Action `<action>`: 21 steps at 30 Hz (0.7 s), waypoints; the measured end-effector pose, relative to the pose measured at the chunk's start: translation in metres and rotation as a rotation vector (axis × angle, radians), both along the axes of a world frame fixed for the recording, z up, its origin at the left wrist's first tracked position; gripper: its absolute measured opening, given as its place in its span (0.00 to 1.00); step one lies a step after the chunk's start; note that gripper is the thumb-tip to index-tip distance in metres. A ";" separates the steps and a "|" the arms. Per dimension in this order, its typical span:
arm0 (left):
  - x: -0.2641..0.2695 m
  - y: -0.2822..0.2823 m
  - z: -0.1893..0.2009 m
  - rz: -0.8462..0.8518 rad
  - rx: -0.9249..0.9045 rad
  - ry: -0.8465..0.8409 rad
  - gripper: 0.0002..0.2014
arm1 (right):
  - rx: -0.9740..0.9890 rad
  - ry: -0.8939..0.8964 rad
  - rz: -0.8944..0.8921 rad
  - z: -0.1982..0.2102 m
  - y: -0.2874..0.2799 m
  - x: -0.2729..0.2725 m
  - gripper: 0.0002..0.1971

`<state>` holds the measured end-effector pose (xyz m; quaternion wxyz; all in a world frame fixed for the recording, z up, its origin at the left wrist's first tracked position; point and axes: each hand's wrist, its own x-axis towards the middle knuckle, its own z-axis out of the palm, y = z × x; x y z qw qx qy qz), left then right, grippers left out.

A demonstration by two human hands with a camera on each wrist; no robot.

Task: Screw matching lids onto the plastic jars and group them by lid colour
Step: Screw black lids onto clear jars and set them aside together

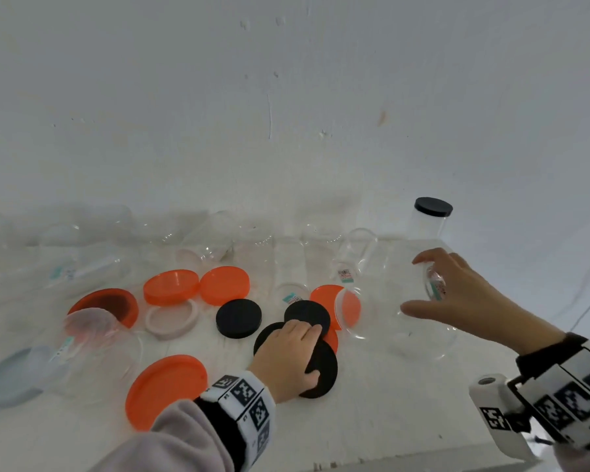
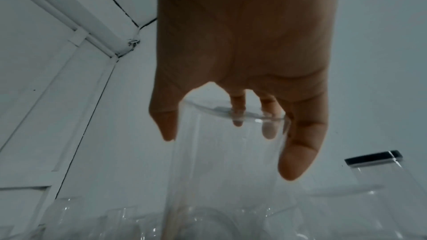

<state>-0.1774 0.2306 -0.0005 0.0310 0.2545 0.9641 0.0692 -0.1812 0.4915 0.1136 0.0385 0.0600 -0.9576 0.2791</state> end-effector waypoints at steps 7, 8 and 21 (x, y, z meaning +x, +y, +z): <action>0.003 -0.017 -0.010 -0.118 -0.017 -0.111 0.48 | -0.292 -0.005 -0.170 -0.016 -0.013 -0.012 0.38; 0.005 -0.016 -0.012 -0.150 -0.041 -0.102 0.49 | -0.316 -0.026 -0.176 -0.017 -0.015 -0.013 0.41; 0.007 -0.025 -0.005 0.005 0.140 -0.150 0.47 | -0.700 -0.481 -0.094 -0.038 -0.031 -0.005 0.39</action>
